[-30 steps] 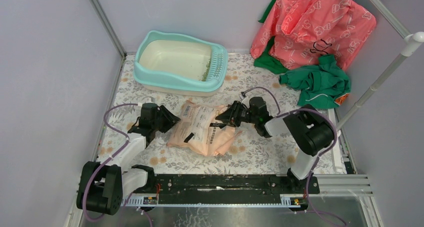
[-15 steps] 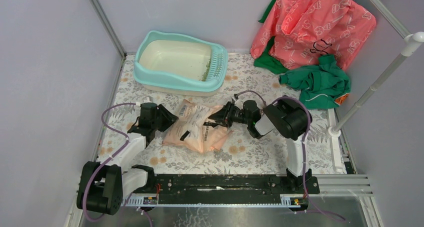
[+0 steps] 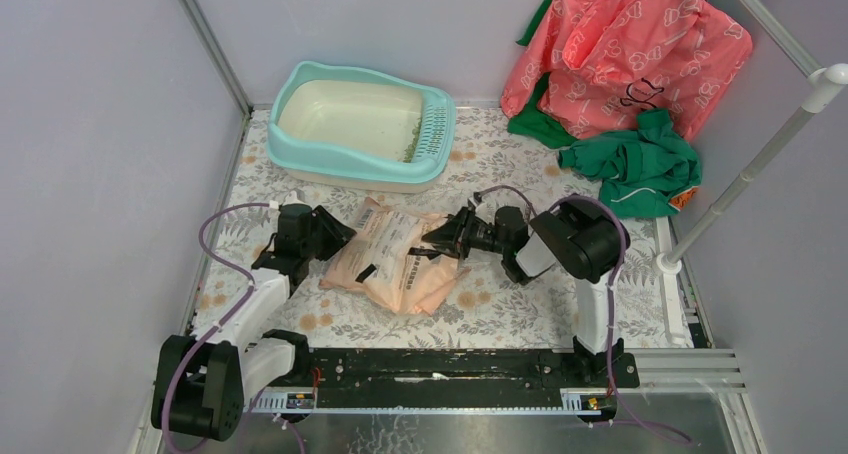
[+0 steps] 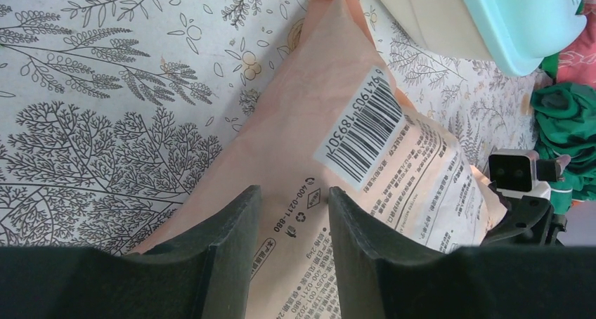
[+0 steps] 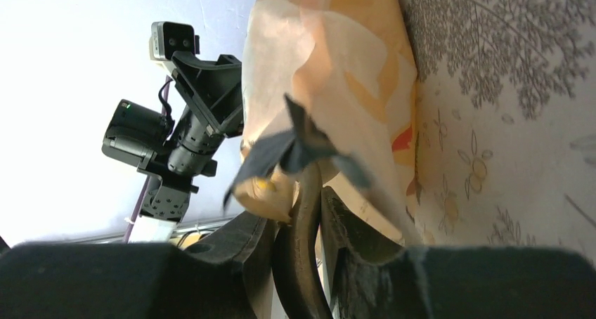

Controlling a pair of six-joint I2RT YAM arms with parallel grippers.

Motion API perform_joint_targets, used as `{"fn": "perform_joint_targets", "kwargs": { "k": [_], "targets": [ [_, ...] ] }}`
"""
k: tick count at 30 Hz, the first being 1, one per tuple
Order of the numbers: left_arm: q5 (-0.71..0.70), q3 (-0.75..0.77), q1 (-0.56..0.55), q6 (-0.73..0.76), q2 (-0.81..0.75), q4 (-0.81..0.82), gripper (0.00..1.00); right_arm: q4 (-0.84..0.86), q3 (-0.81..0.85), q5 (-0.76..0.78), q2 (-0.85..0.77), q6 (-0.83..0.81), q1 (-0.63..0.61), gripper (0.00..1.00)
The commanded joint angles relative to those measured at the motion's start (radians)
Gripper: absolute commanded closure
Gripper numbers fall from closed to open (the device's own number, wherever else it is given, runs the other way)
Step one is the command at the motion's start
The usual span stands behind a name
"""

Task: Fill the litter box with clean litter
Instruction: 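Scoop the cat litter from the cat litter bag.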

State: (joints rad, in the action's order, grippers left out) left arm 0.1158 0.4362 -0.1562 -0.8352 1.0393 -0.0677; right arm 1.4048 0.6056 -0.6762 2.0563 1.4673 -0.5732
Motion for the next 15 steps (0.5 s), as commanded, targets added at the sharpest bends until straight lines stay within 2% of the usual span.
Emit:
{"fn": "perform_joint_targets", "kwargs": {
  "k": [1,15],
  "targets": [
    [0.007,0.028,-0.005,0.011,-0.024,-0.005,0.53,0.133,-0.055,-0.057,-0.114,0.003,0.032,1.00],
    [-0.004,0.048,-0.004,0.021,-0.036,-0.034,0.53,0.297,-0.262,-0.149,-0.100,0.018,0.201,1.00]
  ]
}}
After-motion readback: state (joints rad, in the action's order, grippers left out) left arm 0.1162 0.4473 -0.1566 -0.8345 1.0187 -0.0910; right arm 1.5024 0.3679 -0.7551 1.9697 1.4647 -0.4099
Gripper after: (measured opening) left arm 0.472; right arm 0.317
